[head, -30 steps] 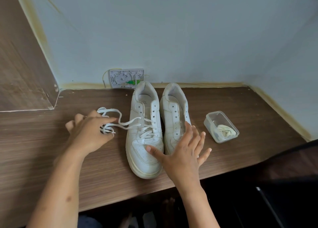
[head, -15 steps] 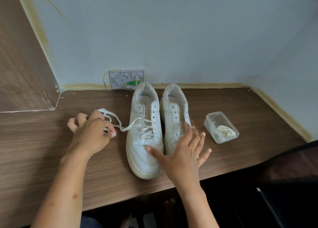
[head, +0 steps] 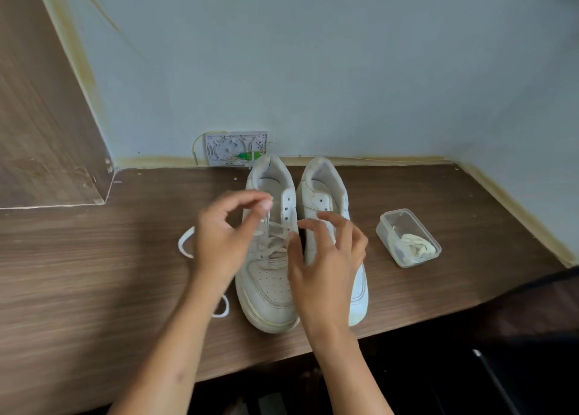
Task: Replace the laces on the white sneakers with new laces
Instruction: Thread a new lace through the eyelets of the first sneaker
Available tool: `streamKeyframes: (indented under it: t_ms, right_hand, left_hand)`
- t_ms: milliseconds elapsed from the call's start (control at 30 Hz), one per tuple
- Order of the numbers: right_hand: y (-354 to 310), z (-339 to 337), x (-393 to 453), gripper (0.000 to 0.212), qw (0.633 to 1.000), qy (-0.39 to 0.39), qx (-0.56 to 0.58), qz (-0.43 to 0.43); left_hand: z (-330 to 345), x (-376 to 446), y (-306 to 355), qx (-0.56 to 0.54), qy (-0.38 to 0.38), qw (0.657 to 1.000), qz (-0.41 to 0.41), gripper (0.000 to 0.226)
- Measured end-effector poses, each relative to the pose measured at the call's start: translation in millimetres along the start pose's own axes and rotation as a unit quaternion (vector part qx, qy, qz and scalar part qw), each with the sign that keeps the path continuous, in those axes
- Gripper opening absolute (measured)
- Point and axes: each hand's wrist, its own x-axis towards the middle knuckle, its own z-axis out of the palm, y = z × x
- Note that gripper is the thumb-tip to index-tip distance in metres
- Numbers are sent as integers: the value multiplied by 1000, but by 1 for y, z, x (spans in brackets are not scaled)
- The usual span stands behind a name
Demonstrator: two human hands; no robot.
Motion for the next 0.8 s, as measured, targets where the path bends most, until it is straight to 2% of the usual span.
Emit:
streamKeyframes:
  t_ms: [100, 200, 400, 567, 800]
  right_hand:
    - [1, 10, 15, 7, 999, -23, 21, 6]
    - [0, 17, 19, 15, 997, -54, 52, 31]
    - [-8, 23, 23, 24, 998, -41, 9, 38]
    - [-2, 16, 26, 19, 991, -103, 52, 70]
    - [-1, 7, 23, 19, 984, -125, 109, 60]
  left_hand:
    - [8, -6, -21, 181, 8, 978, 107, 10]
    - [11, -7, -29, 311, 37, 934, 172, 11]
    - [9, -5, -29, 339, 59, 912, 223, 13]
    - [10, -8, -26, 353, 43, 895, 271, 28]
    - [13, -6, -24, 343, 6, 895, 285, 45]
